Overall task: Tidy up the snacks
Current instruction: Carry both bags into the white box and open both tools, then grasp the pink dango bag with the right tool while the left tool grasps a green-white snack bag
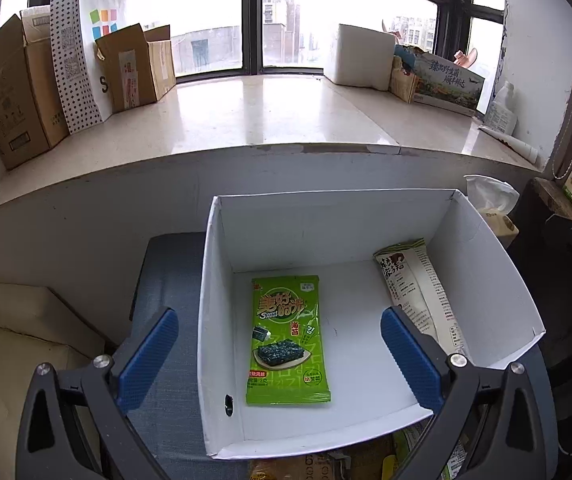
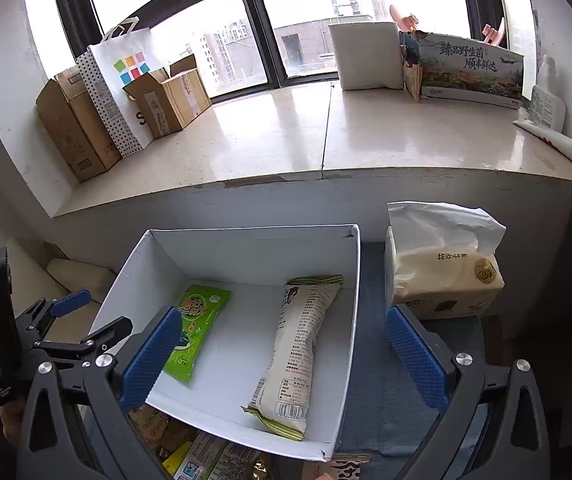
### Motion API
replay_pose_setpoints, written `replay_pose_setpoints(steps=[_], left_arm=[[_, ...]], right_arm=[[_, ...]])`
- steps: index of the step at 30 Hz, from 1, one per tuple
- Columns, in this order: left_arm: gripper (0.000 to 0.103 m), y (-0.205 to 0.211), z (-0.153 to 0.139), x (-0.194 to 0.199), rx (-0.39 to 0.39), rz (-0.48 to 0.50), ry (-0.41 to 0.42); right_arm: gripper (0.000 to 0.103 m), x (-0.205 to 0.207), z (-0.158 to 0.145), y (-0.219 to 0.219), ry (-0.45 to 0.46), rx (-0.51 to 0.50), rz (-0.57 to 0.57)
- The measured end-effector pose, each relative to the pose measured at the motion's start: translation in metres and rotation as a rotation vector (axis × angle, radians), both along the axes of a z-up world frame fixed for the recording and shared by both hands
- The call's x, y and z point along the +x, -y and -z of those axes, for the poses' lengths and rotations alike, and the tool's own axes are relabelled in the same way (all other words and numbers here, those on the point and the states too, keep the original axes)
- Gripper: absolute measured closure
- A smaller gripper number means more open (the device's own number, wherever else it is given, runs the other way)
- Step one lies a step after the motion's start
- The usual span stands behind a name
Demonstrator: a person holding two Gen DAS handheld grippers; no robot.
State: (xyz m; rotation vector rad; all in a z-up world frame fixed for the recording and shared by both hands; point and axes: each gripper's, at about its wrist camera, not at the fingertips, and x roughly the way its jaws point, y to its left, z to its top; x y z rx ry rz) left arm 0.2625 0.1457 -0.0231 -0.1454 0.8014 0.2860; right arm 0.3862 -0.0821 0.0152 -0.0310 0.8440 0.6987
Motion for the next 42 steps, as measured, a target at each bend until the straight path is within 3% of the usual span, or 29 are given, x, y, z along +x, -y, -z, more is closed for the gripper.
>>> replay_pose_setpoints(steps=[4, 9, 12, 18, 21, 26, 33, 36, 37, 40, 42], left_arm=[[0.000, 0.019, -0.019, -0.032, -0.034, 0.069, 0.053], [0.000, 0.055, -0.032, -0.092, -0.010, 0.108, 0.070], [0.000, 0.071, -0.030, -0.132, -0.038, 0.113, 0.080], [0.000, 0.089, -0.003, -0.201, -0.105, 0.059, 0.082], [0.000, 0.096, 0.009, -0.220, -0.102, 0.037, 0.092], [0.000, 0.103, 0.015, -0.227, -0.113, 0.053, 0.076], [0.000, 0.109, 0.014, -0.222, -0.114, 0.073, 0.083], [0.000, 0.110, 0.013, -0.221, -0.078, 0.043, 0.089], [0.000, 0.109, 0.014, -0.220, -0.081, 0.045, 0.084], [0.000, 0.106, 0.016, -0.219, -0.105, 0.047, 0.074], [0.000, 0.105, 0.017, -0.219, -0.099, 0.037, 0.073]], right_arm=[[0.000, -0.030, -0.014, 0.022, 0.100, 0.042, 0.022], [0.000, -0.088, -0.014, 0.054, 0.101, 0.057, -0.029], [0.000, -0.126, -0.001, 0.082, 0.080, 0.073, -0.015], [0.000, -0.195, 0.045, 0.124, 0.106, -0.011, 0.100], [0.000, -0.215, 0.065, 0.128, 0.095, -0.058, 0.070], [0.000, -0.207, 0.087, 0.122, 0.045, -0.108, 0.048], [0.000, -0.151, 0.123, 0.093, -0.031, -0.207, 0.052], [0.002, -0.132, 0.138, 0.076, -0.049, -0.268, 0.045], [0.008, -0.128, 0.144, 0.072, -0.055, -0.284, 0.040], [0.037, -0.119, 0.161, 0.063, -0.101, -0.315, 0.029], [0.044, -0.122, 0.162, 0.059, -0.056, -0.340, 0.026]])
